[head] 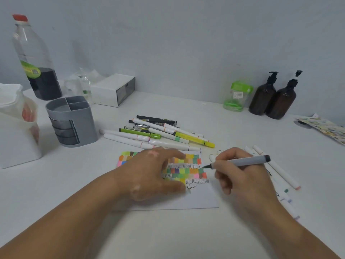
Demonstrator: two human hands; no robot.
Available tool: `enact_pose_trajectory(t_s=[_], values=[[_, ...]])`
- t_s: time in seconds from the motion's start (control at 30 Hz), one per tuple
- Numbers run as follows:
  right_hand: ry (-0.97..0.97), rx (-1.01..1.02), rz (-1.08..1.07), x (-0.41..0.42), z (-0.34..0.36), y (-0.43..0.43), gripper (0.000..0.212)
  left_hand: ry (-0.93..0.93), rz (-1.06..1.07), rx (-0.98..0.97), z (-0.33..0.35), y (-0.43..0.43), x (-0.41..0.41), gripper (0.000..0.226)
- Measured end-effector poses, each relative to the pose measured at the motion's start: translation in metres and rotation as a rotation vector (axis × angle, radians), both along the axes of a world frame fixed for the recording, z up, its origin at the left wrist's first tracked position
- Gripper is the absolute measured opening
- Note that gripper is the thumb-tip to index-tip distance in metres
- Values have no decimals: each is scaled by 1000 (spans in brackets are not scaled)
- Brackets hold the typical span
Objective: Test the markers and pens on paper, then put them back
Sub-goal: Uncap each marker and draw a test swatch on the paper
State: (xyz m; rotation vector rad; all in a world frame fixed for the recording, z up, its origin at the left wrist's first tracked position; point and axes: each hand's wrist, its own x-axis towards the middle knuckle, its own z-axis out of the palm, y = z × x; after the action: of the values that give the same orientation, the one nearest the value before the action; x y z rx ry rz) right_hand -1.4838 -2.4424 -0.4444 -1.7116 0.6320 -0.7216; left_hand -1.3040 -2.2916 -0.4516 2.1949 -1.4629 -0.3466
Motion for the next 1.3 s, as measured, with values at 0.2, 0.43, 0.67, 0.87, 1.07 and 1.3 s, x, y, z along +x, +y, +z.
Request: enact_pose_trajectory(t_s=[0.2,0.43,0.67,0.87,1.07,1.3], values=[[-103,87,6,-6,7,-15,16,502,225,-293,4,-5,2,29],[-203,273,88,-5,6,-16,24,744,147,-327,6,-6,-9,12],[-229,238,173,-5,7,-14,5,585,31,-352,10,-6,-14,21],[-217,201,222,-4,4,-10,8,588,-11,-386,9,-7,-15,17],[-188,138,225,-3,4,-4,11,585,-34,-398,6,-8,-18,18],[-173,144,235,-5,7,-1,16,614,-58,-464,8,-6,-18,13]])
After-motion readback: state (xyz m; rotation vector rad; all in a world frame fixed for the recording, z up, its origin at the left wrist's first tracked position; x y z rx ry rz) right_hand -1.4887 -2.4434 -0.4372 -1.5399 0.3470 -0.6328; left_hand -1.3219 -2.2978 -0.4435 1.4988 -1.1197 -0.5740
